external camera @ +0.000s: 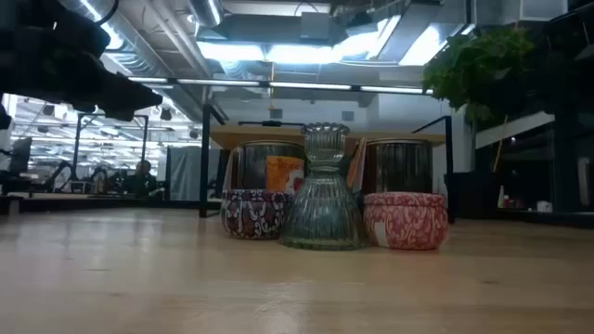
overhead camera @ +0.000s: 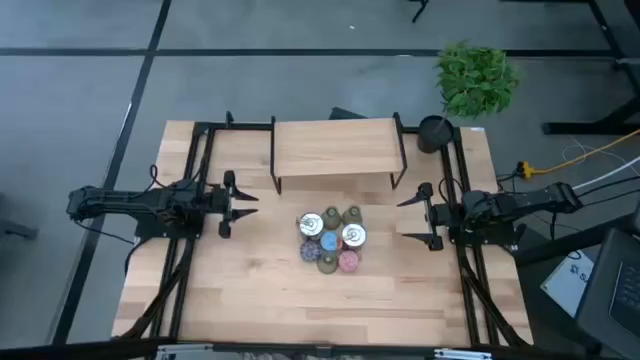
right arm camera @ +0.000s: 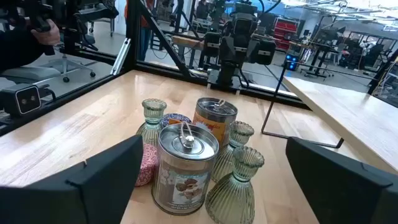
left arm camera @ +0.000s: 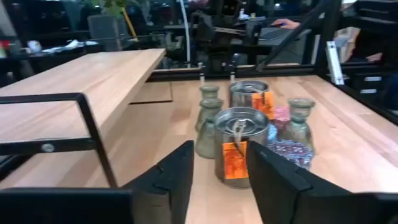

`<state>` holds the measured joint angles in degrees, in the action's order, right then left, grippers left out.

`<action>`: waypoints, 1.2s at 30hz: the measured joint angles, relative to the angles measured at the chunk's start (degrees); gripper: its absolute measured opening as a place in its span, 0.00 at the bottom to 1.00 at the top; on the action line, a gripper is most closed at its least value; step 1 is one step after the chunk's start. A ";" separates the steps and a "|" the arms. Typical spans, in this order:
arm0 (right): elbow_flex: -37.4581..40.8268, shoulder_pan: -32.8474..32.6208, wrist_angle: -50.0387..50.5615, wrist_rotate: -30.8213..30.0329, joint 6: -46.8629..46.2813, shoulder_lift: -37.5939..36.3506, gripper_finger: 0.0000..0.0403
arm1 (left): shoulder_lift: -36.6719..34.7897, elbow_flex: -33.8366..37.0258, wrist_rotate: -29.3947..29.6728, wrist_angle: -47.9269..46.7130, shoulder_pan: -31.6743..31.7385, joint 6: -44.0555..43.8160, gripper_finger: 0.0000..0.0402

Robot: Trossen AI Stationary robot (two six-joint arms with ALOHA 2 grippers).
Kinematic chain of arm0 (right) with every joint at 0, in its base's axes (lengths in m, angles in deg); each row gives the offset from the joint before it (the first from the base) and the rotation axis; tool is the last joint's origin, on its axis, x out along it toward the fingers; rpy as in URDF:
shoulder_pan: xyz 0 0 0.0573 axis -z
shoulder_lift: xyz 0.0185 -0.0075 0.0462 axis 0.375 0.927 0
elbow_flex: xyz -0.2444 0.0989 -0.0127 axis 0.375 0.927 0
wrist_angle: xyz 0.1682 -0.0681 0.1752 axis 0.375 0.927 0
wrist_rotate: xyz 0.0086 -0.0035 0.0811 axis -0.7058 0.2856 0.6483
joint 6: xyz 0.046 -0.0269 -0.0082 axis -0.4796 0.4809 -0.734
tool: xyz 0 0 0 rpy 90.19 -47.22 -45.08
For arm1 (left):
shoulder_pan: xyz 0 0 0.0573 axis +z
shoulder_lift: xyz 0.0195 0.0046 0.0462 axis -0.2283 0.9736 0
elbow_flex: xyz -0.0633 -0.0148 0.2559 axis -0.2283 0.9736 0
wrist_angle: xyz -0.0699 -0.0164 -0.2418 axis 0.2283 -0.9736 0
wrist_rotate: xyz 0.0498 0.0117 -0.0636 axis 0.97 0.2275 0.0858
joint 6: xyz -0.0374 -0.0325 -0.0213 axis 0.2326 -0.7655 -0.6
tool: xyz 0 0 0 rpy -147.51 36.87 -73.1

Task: Pick & Place candle stick holders

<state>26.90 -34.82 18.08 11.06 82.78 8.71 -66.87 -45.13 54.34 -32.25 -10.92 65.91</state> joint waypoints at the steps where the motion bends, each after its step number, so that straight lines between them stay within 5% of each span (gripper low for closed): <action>1: 0.01 0.01 0.00 0.01 0.00 0.00 0.99 | 0.00 0.00 -0.59 0.16 -0.13 -0.04 0.39; 15: 0.02 0.00 0.00 0.02 0.00 0.02 0.99 | 6.74 0.00 0.23 12.23 -8.35 0.46 0.55; 24: 0.00 0.01 0.00 0.01 0.00 0.02 0.99 | 22.49 -1.95 4.70 25.22 -14.21 3.52 0.55; 36: 0.02 0.00 0.00 0.02 0.00 0.01 0.99 | 48.10 -15.01 9.23 25.51 -16.91 3.58 0.55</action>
<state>26.92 -34.82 18.08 11.08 82.78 8.72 -18.77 -60.15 63.56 -6.74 -27.83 69.49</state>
